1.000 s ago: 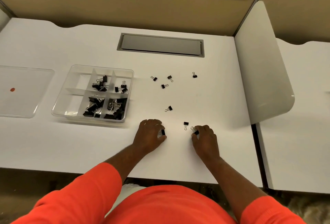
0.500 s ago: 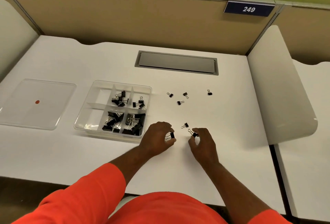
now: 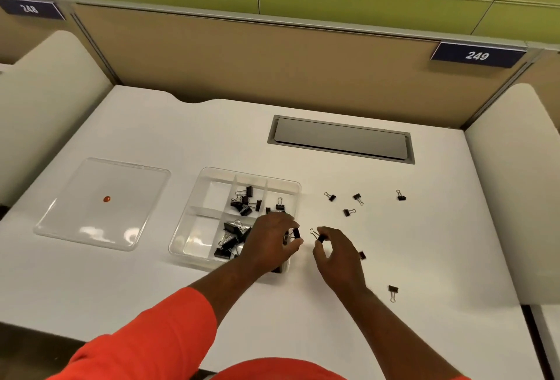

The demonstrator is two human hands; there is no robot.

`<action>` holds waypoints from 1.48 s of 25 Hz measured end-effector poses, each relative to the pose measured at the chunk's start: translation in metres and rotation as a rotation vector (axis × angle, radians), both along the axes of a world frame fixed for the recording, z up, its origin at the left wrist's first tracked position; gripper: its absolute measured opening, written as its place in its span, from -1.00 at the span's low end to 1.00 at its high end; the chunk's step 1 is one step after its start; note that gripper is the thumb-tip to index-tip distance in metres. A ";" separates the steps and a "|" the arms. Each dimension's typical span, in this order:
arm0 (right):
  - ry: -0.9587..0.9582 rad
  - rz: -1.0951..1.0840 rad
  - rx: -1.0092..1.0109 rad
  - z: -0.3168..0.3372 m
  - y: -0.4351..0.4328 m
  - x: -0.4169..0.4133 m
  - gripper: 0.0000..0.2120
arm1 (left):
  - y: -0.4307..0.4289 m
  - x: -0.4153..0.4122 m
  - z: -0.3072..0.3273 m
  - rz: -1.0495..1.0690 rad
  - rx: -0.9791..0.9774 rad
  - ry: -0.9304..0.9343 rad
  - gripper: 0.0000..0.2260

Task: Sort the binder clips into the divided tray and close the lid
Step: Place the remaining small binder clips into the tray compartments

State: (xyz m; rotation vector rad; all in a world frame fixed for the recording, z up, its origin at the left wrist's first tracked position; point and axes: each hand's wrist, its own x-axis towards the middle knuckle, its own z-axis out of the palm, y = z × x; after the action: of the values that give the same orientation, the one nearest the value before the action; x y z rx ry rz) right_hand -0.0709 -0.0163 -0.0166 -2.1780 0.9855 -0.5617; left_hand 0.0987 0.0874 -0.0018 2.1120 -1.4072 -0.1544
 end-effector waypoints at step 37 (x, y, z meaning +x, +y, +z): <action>0.311 -0.006 -0.155 0.017 0.042 0.020 -0.20 | 0.034 0.033 0.000 -0.149 0.240 -0.040 -0.18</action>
State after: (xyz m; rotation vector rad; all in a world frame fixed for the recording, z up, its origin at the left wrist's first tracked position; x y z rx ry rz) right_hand -0.0506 0.0253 0.0008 -2.4523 1.1421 -0.3155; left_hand 0.1315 0.1213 -0.0021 2.2091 -1.6401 -0.3574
